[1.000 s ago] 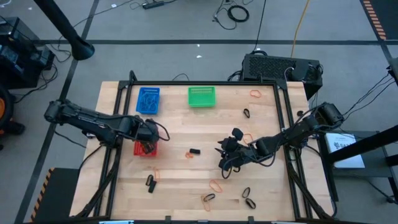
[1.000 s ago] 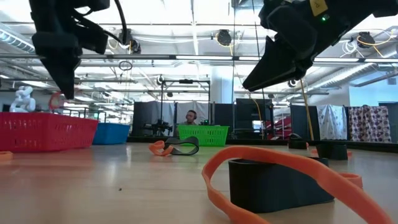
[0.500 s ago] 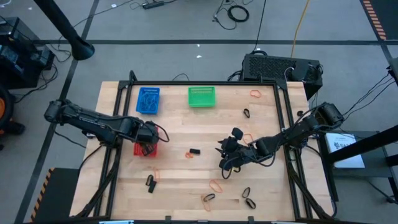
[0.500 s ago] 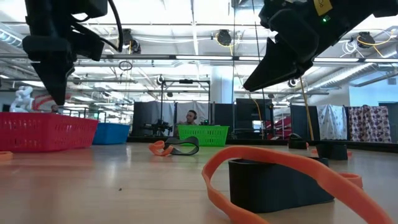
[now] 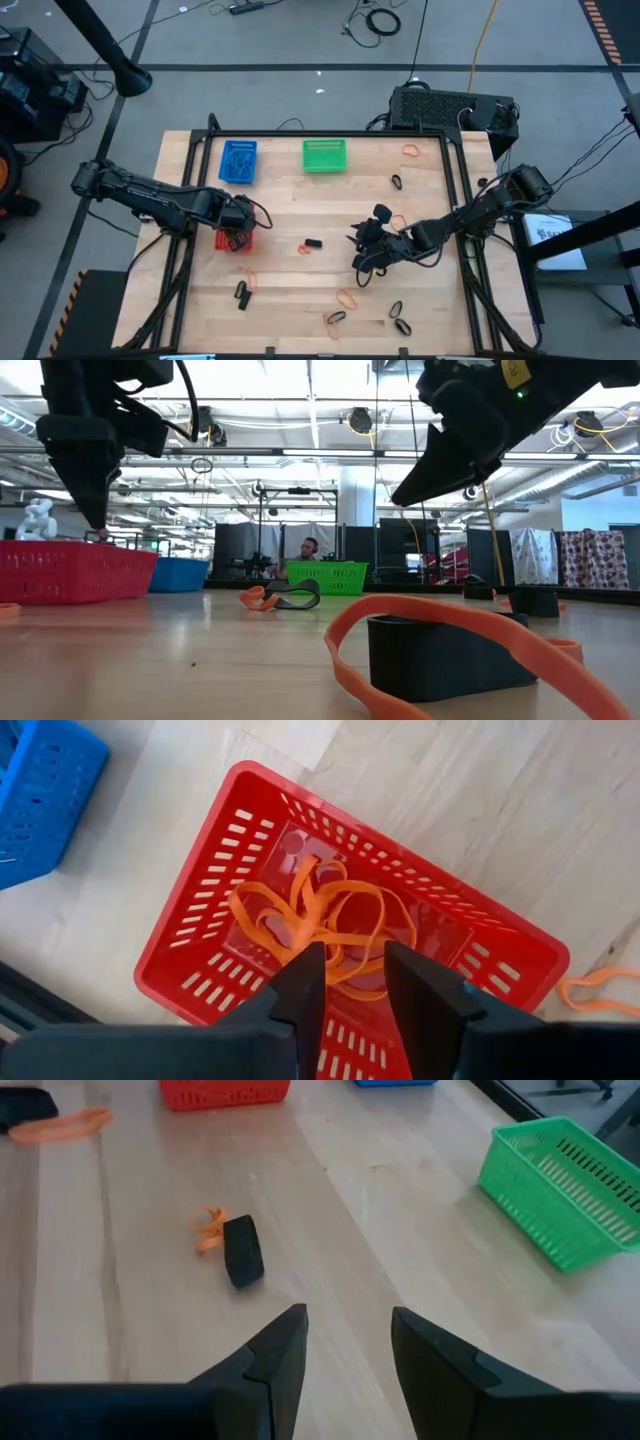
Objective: Sort rubber bands into baskets
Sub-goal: Put the orange rubber band into the red bin
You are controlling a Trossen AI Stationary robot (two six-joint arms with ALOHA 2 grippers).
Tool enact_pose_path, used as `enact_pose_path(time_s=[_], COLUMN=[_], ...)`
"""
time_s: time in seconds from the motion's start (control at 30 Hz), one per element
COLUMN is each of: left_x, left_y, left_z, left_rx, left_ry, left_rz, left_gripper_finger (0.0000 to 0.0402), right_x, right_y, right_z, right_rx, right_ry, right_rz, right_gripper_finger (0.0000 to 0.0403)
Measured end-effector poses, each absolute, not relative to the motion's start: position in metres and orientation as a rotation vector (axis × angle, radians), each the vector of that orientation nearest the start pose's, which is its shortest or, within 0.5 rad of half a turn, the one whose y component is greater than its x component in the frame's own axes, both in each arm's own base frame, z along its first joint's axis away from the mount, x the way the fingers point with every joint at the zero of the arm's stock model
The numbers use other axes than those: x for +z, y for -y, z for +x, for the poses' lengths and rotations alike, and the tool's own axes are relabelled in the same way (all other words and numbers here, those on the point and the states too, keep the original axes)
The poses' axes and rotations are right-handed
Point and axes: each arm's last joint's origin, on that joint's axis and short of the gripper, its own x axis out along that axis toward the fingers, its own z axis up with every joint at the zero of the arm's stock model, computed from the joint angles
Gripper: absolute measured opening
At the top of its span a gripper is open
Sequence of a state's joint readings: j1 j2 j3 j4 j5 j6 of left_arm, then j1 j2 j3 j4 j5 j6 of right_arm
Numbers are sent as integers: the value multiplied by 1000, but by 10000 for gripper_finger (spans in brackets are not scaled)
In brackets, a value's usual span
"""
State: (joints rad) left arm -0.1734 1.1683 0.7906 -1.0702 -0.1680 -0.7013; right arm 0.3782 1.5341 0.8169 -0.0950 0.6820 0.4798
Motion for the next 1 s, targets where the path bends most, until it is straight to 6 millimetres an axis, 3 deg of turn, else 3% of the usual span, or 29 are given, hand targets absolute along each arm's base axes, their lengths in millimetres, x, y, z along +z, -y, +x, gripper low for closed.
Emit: enact_pose_path(time_s=[0.13, 0.23, 0.33, 0.5, 0.7, 0.9, 1.0], left_x=[216, 217, 220, 226, 231, 230, 230], left_y=[26, 27, 28, 30, 34, 39, 41], left_z=[177, 183, 191, 208, 216, 214, 213], left_rx=[483, 449, 422, 316, 247, 228, 210], left_ry=[-1336, -1287, -1197, -1039, -952, -965, -968], left_rz=[-335, -330, -313, -258, -221, -205, -183], left_gripper_finger=[114, 114, 114, 114, 114, 114, 114], right_x=[190, 207, 221, 234, 214, 190, 177], right_y=[-81, -60, -31, 34, 112, 169, 192], right_z=[280, 279, 273, 257, 235, 213, 202], right_rx=[-462, -533, -631, -869, -1202, -1395, -1394], right_ry=[-646, -664, -708, -750, -836, -937, -990], right_rz=[-11, 5, 18, 98, 247, 321, 395], right_gripper_finger=[141, 141, 141, 141, 141, 141, 141])
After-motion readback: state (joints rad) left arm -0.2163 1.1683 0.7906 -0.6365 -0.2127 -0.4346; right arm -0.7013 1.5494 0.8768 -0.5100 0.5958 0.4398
